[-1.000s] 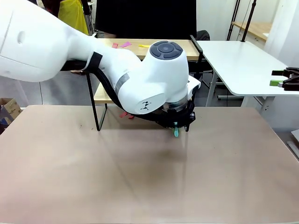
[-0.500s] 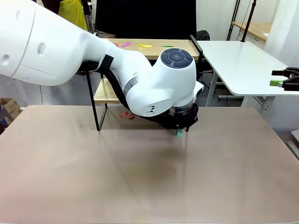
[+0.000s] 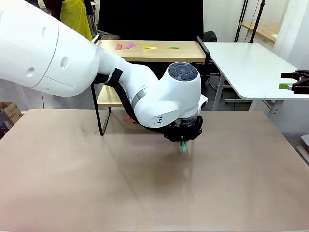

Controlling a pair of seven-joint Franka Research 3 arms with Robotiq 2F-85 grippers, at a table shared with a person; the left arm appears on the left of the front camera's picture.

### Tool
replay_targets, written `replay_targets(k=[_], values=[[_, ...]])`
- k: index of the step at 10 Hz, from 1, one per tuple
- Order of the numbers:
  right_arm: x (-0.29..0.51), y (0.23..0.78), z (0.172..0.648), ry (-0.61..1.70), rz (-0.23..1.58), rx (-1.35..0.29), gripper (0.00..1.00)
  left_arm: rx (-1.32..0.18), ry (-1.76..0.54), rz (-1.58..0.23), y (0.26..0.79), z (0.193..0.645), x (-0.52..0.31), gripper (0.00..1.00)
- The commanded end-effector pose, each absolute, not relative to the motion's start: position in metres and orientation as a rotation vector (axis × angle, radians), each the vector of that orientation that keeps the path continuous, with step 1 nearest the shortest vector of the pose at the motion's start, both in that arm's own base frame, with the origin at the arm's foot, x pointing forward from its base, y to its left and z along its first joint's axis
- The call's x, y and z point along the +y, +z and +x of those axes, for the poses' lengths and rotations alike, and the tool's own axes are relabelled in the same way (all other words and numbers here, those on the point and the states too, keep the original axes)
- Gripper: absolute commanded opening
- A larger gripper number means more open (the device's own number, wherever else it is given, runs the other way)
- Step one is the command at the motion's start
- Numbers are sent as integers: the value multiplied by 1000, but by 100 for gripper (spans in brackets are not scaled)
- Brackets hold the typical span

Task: Clean the shelf.
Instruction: Clean the specific section of the Shelf indicated by the human with the Duster.

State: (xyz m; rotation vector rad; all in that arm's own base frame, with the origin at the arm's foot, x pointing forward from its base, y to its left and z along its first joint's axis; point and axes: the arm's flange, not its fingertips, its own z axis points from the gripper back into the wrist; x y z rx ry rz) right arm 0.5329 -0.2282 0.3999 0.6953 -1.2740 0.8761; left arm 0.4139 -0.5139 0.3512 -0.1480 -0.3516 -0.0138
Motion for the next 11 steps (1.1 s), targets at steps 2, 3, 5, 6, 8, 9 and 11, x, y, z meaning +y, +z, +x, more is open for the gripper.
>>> replay_targets(k=[2, 3, 5, 6, 8, 9, 11], values=[[-226, 403, 534, 879, 693, -1279, 100, -352, -14, -148, 351, 414, -514, 13], [-226, 403, 534, 879, 693, -1279, 100, -341, 16, -163, 350, 415, -506, 13], [-226, 403, 534, 879, 693, -1279, 100, -318, 45, -145, 345, 415, -490, 13], [-226, 403, 534, 879, 693, -1279, 100, -297, 46, -146, 341, 415, -482, 13], [-226, 403, 534, 879, 693, -1279, 100, -268, 62, -138, 332, 412, -465, 13], [-226, 403, 534, 879, 693, -1279, 100, -257, 84, -126, 330, 407, -450, 13], [-226, 403, 534, 879, 693, -1279, 100, -228, 101, -111, 324, 400, -429, 13]])
